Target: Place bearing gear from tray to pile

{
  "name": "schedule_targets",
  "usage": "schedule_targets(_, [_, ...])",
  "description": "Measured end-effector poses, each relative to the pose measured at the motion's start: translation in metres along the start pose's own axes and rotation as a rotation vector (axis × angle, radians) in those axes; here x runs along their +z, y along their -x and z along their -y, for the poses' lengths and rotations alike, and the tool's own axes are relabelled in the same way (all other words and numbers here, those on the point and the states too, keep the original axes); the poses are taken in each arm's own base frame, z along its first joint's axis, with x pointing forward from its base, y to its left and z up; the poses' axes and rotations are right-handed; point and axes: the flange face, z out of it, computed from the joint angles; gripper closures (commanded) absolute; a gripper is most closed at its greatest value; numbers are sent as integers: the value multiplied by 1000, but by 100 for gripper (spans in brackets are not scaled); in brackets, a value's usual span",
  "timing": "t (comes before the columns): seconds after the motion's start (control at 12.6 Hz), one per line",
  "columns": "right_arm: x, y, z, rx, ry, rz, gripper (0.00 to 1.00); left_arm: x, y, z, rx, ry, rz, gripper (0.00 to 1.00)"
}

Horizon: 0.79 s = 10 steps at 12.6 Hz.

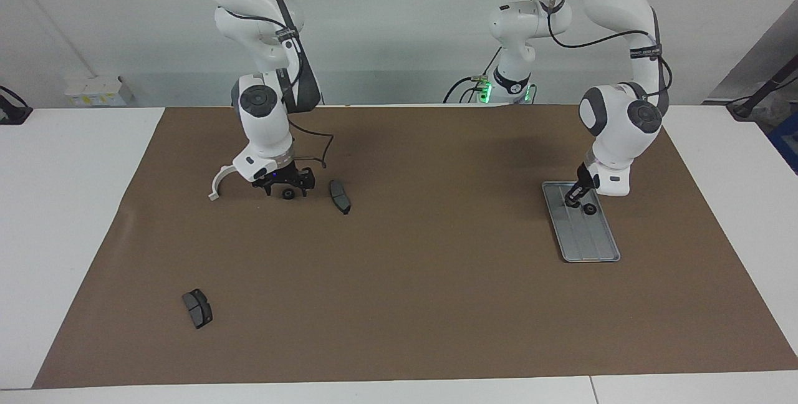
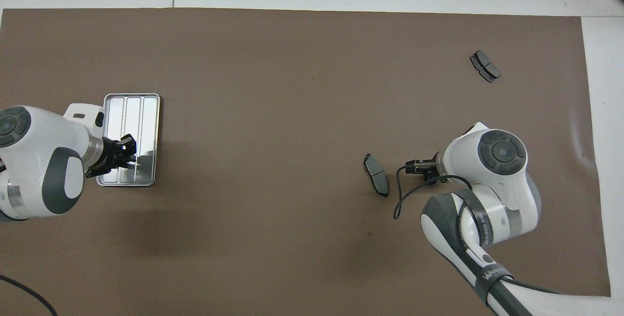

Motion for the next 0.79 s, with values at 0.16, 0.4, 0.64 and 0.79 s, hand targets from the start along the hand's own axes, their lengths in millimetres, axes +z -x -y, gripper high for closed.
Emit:
schedule_targets(0.16, [-21,-17,3,10,-19,-47,0,-21,-9,-11,7,24,-36,97])
schedule_targets(0.4, [-55,-44,2,32,-36,-88,0,-67,-17,-40,40,46,-66,97])
schedule_targets(0.64, [-101,-69,-1,49,-45,-120,0,-82,11,-88,114,55,-74,97])
schedule_targets(0.79, [-120,-77,-6,78,-69,-125,0,-80,43,-122,177,55,-71,97])
